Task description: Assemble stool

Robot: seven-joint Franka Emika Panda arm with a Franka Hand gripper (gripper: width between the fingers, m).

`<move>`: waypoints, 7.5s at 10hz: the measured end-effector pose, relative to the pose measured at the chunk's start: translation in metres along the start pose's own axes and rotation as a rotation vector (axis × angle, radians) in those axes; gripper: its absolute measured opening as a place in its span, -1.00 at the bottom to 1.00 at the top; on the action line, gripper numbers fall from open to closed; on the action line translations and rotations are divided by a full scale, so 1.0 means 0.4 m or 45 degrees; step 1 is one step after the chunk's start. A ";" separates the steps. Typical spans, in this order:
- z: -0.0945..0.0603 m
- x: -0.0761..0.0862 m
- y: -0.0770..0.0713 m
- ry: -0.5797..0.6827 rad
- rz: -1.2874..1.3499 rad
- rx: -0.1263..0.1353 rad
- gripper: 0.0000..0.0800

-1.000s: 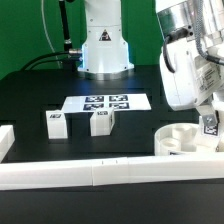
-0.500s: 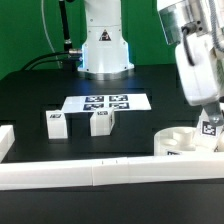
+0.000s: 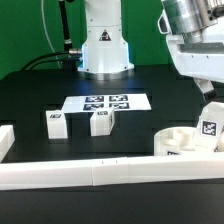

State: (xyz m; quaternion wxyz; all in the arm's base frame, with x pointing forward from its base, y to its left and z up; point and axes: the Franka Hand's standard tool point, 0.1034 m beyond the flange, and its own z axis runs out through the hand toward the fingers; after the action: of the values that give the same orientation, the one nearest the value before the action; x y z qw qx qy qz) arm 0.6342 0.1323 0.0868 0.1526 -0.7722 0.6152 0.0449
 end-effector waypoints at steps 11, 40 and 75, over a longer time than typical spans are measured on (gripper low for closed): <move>-0.031 0.026 -0.037 0.098 -1.880 -0.173 0.62; -0.015 0.204 0.045 0.421 -0.119 -0.141 -0.14; -0.070 0.386 0.335 -0.419 -1.367 -0.613 0.62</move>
Offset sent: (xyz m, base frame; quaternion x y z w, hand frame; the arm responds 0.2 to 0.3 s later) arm 0.0050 0.0219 0.0099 -0.0403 -0.0182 -0.4910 0.8700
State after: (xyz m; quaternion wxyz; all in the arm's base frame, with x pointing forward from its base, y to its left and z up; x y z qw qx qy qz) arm 0.5384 -0.0468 0.0496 0.0681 -0.9701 0.0808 0.2183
